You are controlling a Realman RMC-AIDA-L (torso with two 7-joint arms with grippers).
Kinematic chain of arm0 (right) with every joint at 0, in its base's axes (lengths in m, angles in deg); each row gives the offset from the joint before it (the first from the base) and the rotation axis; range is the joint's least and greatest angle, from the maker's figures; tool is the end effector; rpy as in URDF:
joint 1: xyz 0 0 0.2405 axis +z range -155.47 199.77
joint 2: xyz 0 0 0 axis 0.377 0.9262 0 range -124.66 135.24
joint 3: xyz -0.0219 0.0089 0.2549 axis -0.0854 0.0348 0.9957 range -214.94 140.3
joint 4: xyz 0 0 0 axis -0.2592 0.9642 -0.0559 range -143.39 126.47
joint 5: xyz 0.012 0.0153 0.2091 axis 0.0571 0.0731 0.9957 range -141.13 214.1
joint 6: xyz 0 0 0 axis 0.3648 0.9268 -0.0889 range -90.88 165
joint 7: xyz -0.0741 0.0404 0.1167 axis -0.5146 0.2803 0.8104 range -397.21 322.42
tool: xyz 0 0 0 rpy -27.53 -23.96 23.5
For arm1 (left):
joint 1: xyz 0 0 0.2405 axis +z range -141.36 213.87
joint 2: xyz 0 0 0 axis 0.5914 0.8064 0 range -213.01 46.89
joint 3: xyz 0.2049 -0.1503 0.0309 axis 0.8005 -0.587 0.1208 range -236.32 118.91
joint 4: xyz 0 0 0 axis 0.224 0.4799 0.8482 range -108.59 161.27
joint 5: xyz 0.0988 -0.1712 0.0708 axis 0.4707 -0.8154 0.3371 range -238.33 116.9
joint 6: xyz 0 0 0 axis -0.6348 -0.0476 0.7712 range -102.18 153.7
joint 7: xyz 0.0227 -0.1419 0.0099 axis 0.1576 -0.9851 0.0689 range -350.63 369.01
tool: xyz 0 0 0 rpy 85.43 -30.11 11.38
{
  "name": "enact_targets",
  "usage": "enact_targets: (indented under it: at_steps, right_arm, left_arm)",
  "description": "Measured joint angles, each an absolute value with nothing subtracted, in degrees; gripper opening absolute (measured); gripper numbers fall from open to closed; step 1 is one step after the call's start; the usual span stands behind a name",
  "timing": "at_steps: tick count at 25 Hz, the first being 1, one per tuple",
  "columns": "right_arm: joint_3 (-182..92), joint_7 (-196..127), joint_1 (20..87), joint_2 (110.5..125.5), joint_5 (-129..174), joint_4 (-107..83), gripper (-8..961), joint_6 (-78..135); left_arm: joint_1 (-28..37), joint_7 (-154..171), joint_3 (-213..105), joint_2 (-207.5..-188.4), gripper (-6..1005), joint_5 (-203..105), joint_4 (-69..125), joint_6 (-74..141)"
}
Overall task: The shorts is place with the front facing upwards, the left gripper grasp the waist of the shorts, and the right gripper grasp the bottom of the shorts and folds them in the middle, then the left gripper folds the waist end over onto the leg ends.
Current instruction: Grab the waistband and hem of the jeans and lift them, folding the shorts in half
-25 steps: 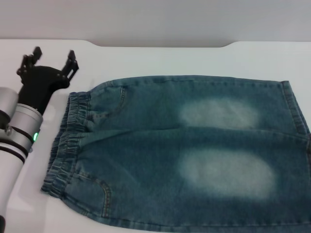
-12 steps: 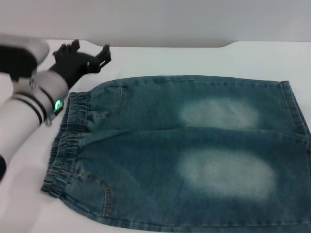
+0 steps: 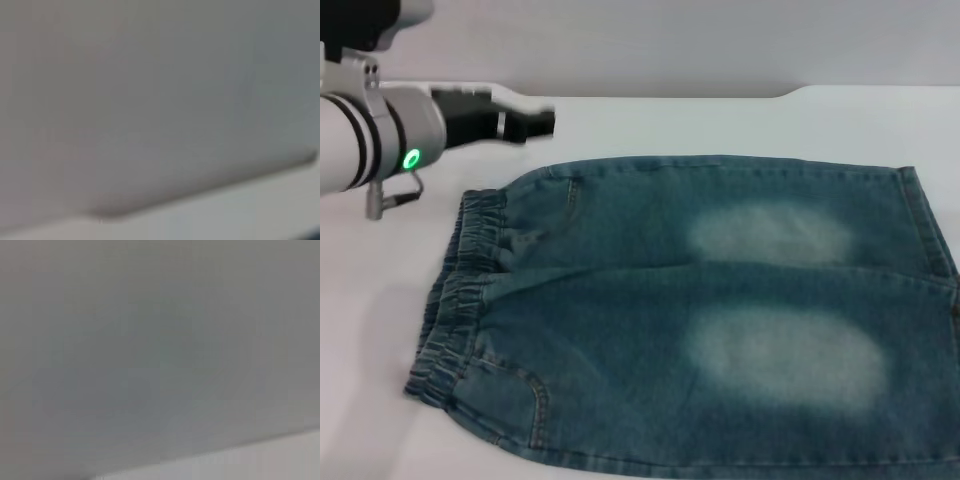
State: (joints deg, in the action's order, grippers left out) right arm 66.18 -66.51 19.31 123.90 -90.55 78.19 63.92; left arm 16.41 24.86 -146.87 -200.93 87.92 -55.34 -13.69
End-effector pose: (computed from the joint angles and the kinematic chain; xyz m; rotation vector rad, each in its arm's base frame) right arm 0.3061 0.3237 0.1141 -1.5498 1.0703 0.4556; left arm -0.1871 0.3916 0.0123 -2.0719 -0.8546 -0.2101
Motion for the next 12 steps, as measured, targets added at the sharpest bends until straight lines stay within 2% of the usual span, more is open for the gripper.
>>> enact_targets:
  at_steps: [6,12]
  right_arm:
    - [71.06,-64.78,19.73,123.85,-92.02,81.86,776,79.31]
    - [72.88,-59.34,17.97,124.05,-97.37,90.12,775,87.57]
  left_arm:
    - [12.48,20.95,-149.13,-201.03,817,96.26,-56.09,-31.52]
    - [11.78,17.35,-148.89,-201.14,813,102.6,-62.85,-42.71]
